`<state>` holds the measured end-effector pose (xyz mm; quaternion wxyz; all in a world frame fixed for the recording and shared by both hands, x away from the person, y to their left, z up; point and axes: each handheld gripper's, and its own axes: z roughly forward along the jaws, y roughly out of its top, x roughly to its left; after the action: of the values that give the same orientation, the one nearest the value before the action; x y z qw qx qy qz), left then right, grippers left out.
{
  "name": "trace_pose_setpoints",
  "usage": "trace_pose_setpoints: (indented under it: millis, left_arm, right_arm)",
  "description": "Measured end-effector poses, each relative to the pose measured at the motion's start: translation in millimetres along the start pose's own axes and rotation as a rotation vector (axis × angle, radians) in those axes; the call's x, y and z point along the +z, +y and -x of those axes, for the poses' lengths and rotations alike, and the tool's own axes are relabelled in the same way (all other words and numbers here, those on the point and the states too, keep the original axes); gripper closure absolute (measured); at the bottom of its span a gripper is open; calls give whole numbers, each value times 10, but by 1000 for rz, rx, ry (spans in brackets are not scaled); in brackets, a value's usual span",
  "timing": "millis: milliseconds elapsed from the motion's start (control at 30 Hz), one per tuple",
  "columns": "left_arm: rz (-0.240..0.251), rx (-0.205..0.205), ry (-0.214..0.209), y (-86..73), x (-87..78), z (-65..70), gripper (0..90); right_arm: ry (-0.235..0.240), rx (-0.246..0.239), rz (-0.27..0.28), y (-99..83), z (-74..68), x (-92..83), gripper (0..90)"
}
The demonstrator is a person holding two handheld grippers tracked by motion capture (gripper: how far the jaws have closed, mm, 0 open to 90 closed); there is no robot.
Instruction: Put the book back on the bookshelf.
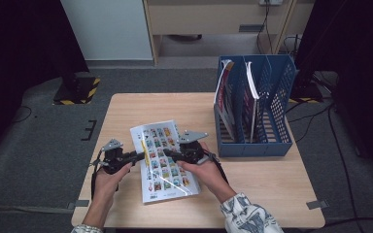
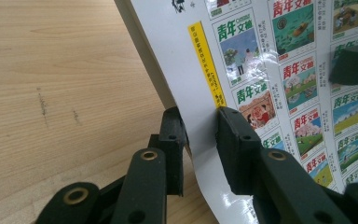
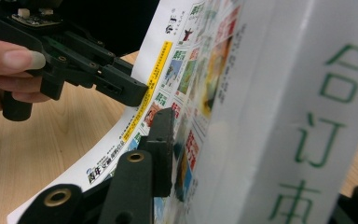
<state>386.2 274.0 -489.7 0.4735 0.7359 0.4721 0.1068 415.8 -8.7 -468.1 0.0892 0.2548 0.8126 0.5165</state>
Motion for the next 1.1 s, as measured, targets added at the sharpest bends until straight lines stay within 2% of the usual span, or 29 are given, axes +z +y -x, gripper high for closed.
trace_pose_setpoints:
  millis: [167, 300, 433, 567, 867, 1100]
  left_arm:
    - [6, 5, -3, 10, -7, 11, 719]
    - [8, 3, -4, 12, -8, 13, 720]
    - [15, 5, -2, 28, -33, 10, 723]
    - [28, 1, 0, 62, -61, 0, 727]
    - [37, 17, 0, 96, -97, 6, 733]
    - [46, 17, 7, 120, -116, 2, 734]
  right_arm:
    - [18, -9, -19, 18, -4, 3, 581]
    - [6, -9, -31, 17, 7, 10, 646]
    - [9, -3, -13, 12, 13, 8, 675]
    - [7, -4, 1, 44, 8, 14, 673]
    - [22, -18, -35, 118, -2, 36, 601]
    - [19, -11, -26, 122, 12, 44, 681]
